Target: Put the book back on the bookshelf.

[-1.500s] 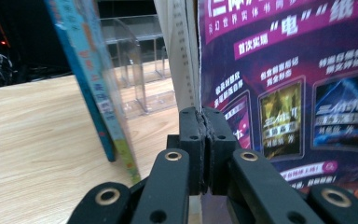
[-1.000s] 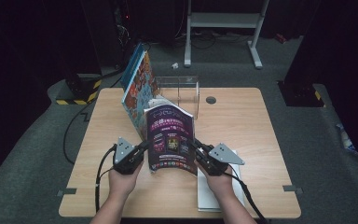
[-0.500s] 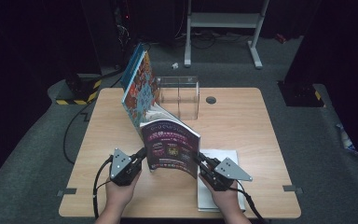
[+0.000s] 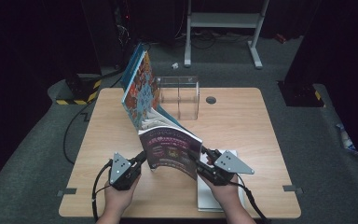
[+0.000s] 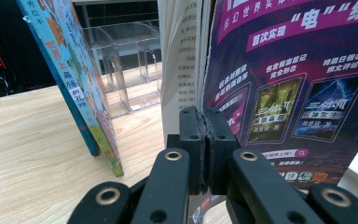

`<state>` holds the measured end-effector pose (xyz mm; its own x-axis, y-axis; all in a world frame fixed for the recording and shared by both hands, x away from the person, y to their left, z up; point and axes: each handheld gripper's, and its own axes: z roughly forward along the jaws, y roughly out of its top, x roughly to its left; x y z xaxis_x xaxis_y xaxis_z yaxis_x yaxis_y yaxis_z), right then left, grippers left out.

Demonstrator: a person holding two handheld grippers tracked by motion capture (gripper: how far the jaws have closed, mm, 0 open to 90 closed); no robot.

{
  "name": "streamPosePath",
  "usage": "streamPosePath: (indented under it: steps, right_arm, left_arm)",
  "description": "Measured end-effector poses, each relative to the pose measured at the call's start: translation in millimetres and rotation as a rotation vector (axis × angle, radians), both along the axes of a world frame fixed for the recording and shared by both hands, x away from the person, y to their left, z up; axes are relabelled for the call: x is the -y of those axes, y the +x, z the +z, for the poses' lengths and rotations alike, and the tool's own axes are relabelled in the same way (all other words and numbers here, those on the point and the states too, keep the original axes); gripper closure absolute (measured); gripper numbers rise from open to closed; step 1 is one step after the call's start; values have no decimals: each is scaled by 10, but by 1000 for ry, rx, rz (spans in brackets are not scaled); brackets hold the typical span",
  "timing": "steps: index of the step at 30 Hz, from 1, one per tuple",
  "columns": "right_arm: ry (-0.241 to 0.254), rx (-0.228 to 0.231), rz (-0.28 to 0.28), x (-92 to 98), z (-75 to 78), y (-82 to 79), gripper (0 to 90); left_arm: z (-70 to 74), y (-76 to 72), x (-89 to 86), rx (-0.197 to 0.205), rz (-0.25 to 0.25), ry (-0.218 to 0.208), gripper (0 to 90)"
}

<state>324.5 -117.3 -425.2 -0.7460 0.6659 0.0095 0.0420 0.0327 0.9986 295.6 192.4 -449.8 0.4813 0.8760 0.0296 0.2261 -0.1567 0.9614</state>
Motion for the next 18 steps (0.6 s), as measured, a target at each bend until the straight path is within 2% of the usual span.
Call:
streamPosePath:
  steps: [3, 4, 6, 10, 12, 14, 15, 18]
  right_arm:
    - [0, 7, 0, -23, 88, 22, 649]
    - [-3, 12, -1, -36, 119, 23, 690]
    - [-18, 16, -17, -78, 156, 2, 831]
    - [-20, 33, -35, -104, 145, -25, 836]
    - [-18, 39, -55, -121, 137, -43, 837]
    - [-17, 58, -77, -144, 124, -57, 839]
    - [-5, 61, -103, -167, 113, -59, 839]
    - [11, 62, -130, -186, 106, -46, 839]
  left_arm:
    - [-7, 1, -9, 3, -4, -3, 878]
    - [-11, 1, -10, 5, -4, -5, 878]
    - [-19, 1, -12, 7, -5, -14, 875]
    - [-25, 34, -18, 3, 5, -32, 846]
    - [-29, 44, -17, 6, 7, -46, 753]
    - [-32, 43, -5, 10, 3, -48, 713]
    - [-34, 42, 4, 11, 3, -54, 658]
    - [-33, 41, 27, 22, 7, -68, 617]
